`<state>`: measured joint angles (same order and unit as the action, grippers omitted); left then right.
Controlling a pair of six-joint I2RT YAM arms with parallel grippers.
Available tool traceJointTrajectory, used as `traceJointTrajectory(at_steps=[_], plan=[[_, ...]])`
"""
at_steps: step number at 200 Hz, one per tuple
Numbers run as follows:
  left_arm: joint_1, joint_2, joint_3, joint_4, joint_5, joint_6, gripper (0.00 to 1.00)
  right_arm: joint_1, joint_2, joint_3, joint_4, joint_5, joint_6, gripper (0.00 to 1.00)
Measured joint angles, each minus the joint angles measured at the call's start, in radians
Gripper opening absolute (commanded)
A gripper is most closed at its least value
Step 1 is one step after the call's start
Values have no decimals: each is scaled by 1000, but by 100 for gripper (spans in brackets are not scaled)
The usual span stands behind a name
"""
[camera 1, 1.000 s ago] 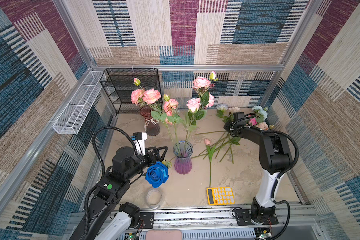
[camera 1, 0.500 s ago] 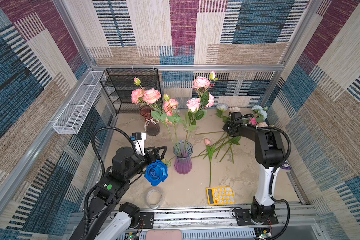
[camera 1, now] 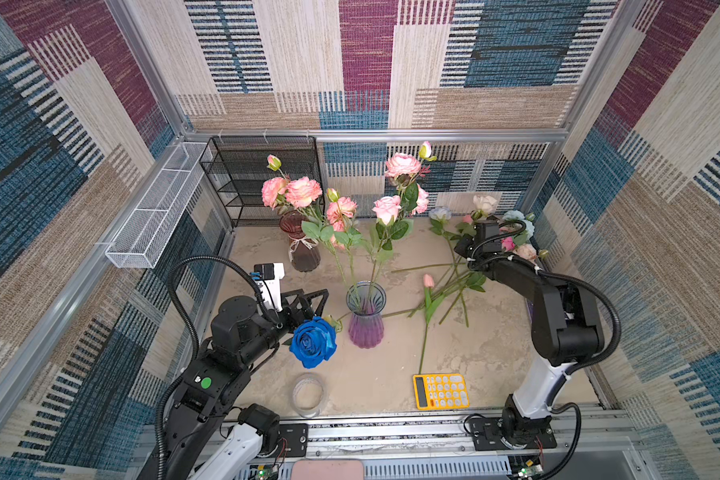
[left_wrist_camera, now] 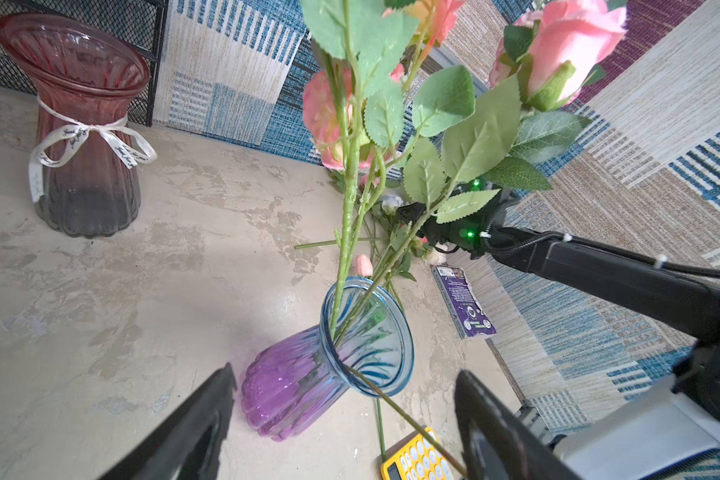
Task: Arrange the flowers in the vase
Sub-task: 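Lower the right gripper into the pile and grasp another rose stem, then lift the white rose high with the right gripper while the left arm rises toward it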
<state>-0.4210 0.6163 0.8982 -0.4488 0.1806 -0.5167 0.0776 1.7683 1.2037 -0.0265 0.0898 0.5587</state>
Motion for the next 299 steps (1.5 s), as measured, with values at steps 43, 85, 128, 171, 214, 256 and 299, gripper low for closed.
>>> traceJointTrajectory(at_steps=[43, 85, 128, 171, 214, 256, 299], plan=[[0, -51, 41, -27, -58, 15, 84, 23, -248, -99, 56, 62, -45, 0], [0, -74, 122, -68, -103, 36, 84, 88, -490, -168, 60, 147, -114, 0], [0, -86, 249, -140, -126, 76, 83, 138, -717, -189, 13, 185, -161, 0], [0, -93, 347, -177, -151, 123, 84, 170, -800, -190, -23, 193, -224, 0], [0, -87, 349, -194, -155, 130, 83, 204, -718, -219, -21, 389, -314, 0], [0, -87, 323, -194, -157, 134, 84, 223, -565, -270, 135, 616, -452, 0], [0, -82, 309, -192, -174, 156, 84, 224, -419, -243, 332, 707, -554, 0]])
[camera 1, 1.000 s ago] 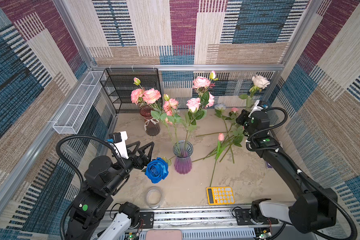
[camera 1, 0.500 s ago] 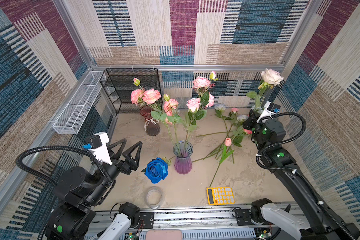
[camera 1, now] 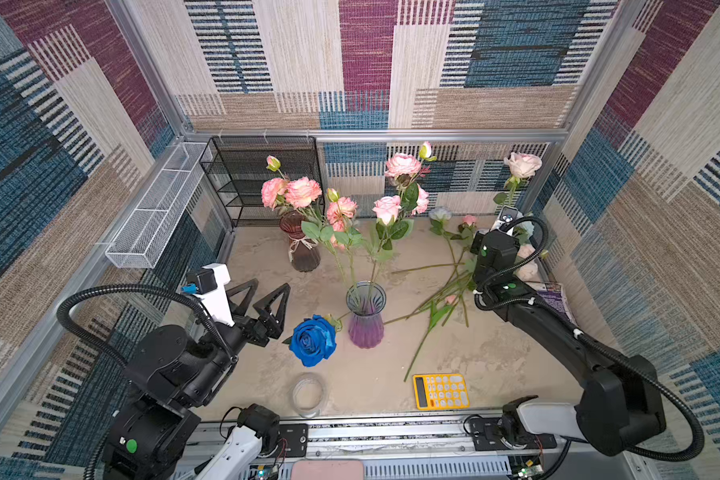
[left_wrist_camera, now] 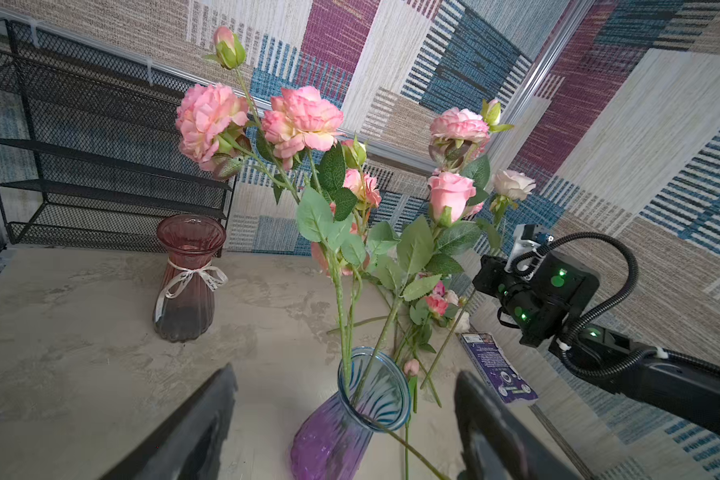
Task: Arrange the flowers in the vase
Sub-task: 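Lift the white rose high with the right gripper while the left arm rises toward it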
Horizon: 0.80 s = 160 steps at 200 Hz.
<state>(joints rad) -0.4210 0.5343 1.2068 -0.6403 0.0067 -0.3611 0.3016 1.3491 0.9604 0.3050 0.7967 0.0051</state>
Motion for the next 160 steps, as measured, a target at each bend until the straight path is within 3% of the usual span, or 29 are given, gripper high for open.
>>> traceJointTrajectory(at_steps=[23, 48, 84, 116, 160], plan=[[0, 3, -1, 1, -1, 18, 84, 0, 26, 74, 13, -4, -21, 0], [0, 39, 48, -8, -1, 43, 82, 5, -68, 110, -34, -90, 9, 0], [0, 139, 193, -29, 59, 86, 78, 14, -277, 120, -130, -394, 79, 0], [0, 266, 362, -55, 223, 138, 76, 48, -378, 178, -255, -713, 92, 0], [0, 499, 610, -60, 607, 163, 74, 120, -317, 412, -392, -1056, 91, 0]])
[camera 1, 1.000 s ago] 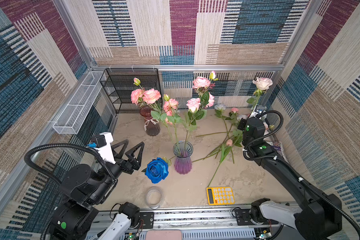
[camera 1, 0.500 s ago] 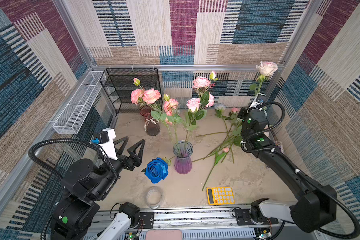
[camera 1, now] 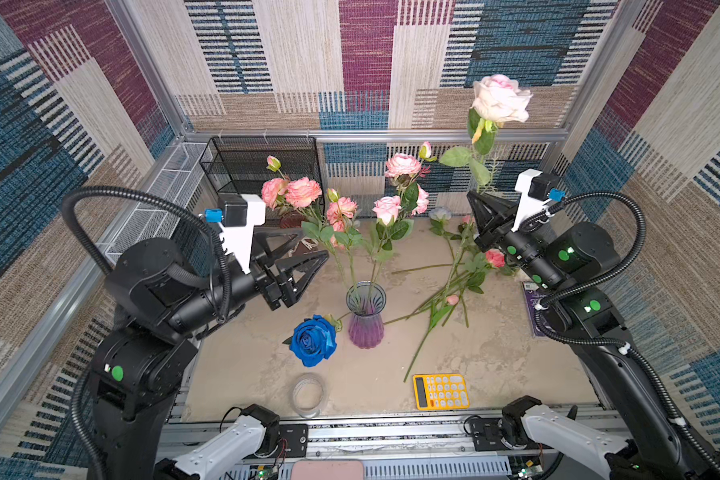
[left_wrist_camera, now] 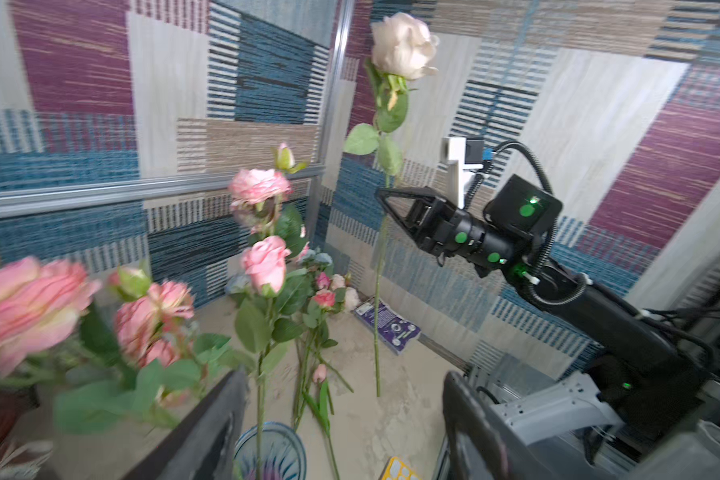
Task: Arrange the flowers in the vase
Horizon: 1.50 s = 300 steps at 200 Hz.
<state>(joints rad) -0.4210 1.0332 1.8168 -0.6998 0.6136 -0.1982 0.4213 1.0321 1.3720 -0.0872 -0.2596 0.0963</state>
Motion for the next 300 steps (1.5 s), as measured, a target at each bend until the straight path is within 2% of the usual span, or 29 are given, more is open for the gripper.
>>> traceJointTrajectory(at_steps=[31, 60, 99, 153, 181, 222, 230, 235, 247, 258, 271, 300], plan=[[0, 101, 45, 29, 229, -13, 73, 80, 75, 156, -43, -148, 18, 0], [-1, 155, 44, 116, 362, -55, 73, 183, 182, 307, -39, -225, 37, 0], [-3, 197, 10, 244, 440, -122, 74, 308, 340, 476, -24, -266, 38, 0], [-7, 248, 0, 322, 470, -153, 71, 393, 477, 636, -6, -281, 38, 0], [-8, 254, -11, 361, 492, -171, 52, 409, 507, 657, 4, -284, 42, 0], [-8, 268, -19, 410, 508, -194, 12, 417, 514, 652, 14, -285, 45, 0], [-7, 268, -20, 410, 508, -194, 4, 417, 509, 643, 17, -281, 45, 6], [-7, 268, -20, 411, 512, -191, 0, 418, 504, 635, 22, -277, 45, 12], [-8, 263, -20, 401, 509, -191, 0, 419, 487, 607, 31, -269, 52, 35], [-10, 257, -20, 395, 496, -184, 0, 419, 466, 575, 32, -260, 49, 46], [-8, 245, -20, 386, 466, -164, 0, 418, 428, 517, 37, -239, 35, 50], [-8, 206, -54, 385, 384, -104, 0, 418, 308, 370, 45, -173, 32, 50]])
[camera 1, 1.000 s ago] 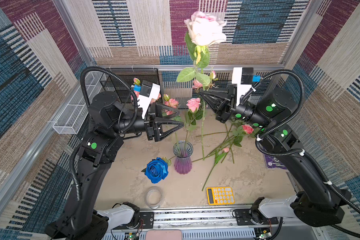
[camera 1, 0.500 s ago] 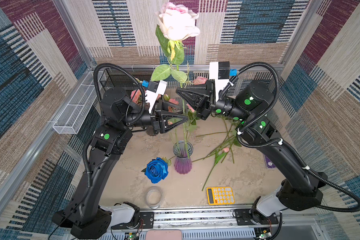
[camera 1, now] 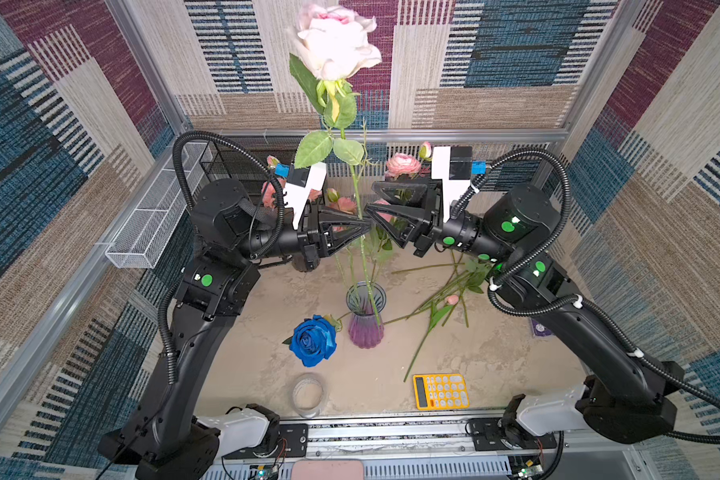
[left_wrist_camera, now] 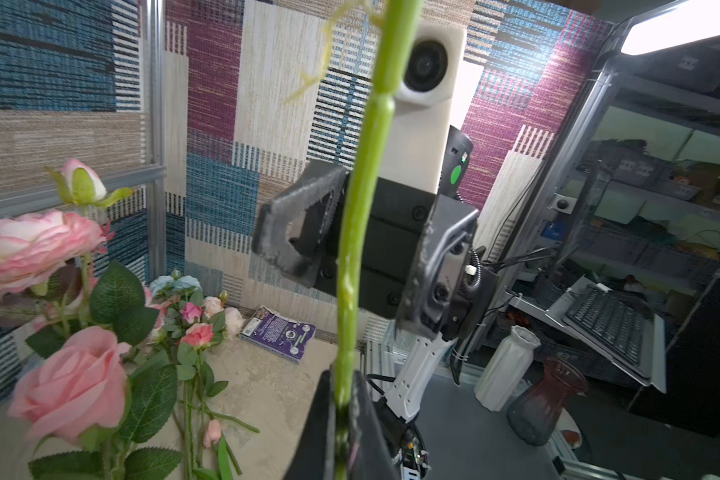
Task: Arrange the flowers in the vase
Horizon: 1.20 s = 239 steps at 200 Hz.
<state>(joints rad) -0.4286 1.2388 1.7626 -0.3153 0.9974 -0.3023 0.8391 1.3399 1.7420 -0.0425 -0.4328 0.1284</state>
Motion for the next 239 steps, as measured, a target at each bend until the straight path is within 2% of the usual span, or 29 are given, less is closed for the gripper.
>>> traceJointTrajectory(at_steps=[39, 93, 168, 211, 227, 239], plan=[[1, -13, -71, 4, -100, 68, 0, 0, -146, -140, 22, 83, -3, 50], [8, 16, -139, 47, -187, 116, 0, 0, -266, -254, 18, 176, -4, 49], [9, 24, -259, 106, -318, 198, 0, 0, -371, -315, -9, 269, -14, 49], [8, 9, -333, 133, -344, 213, 0, 0, -405, -328, -32, 307, -26, 49], [7, 1, -365, 138, -363, 219, 17, 0, -409, -328, -34, 313, -33, 49], [7, -1, -381, 140, -365, 219, 42, 0, -409, -328, -35, 314, -36, 50]])
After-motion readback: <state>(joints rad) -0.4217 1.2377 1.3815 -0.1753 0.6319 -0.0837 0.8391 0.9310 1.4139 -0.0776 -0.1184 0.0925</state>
